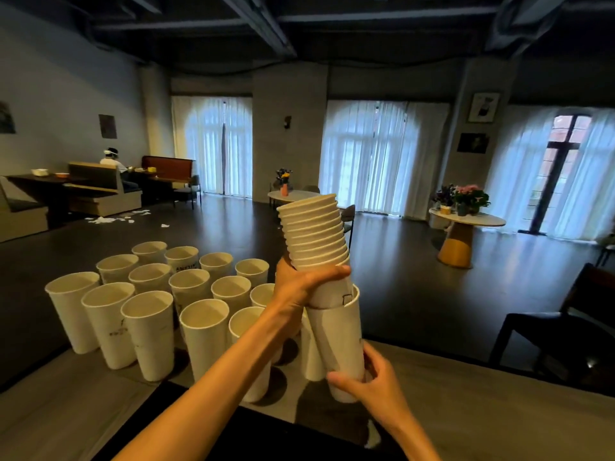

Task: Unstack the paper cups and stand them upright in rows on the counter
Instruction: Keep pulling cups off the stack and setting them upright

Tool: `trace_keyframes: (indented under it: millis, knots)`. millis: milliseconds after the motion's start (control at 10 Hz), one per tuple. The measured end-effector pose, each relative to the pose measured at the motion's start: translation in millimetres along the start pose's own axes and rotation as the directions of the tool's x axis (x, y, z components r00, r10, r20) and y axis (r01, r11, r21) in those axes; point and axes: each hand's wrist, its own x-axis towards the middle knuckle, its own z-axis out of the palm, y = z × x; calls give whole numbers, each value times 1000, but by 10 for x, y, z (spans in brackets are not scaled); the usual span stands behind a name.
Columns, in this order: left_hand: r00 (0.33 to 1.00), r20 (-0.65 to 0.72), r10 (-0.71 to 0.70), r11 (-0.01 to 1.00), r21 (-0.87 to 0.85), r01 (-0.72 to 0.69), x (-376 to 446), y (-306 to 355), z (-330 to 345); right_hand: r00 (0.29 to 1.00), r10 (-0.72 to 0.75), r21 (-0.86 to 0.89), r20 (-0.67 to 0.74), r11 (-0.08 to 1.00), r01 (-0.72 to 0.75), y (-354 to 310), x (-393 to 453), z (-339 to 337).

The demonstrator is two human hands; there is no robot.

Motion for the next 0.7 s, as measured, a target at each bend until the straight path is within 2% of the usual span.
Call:
trace_keyframes:
  millis: [100, 200, 300, 400, 500, 600, 700]
  knots:
    - [998, 29, 56, 997, 44, -57, 17, 84, -101, 999, 44, -95, 18, 995, -42, 211, 30, 175]
    - [996, 20, 82, 996, 31, -83, 14, 149, -162, 986, 51, -114, 156, 993, -33, 495, 39, 354]
    - [996, 7, 91, 996, -23, -91, 24, 226, -222, 374, -328, 282, 867, 943, 174, 871, 666, 390]
    - [992, -5, 124, 991, -39, -124, 46, 319, -293, -103, -507, 516, 856, 848, 118, 1156, 1151, 435]
    - [986, -5, 167, 985, -29, -168, 81, 400, -368, 907, -180, 265, 380, 961, 80, 895, 70, 530]
    - [986, 7, 169, 985, -38, -168, 80, 469, -405, 996, -39, 24, 74, 999, 38, 874, 34, 607]
    - [983, 28, 180, 982, -69, -177, 72, 511, -326, 987, -27, -71, 160, 997, 39, 701, 95, 568]
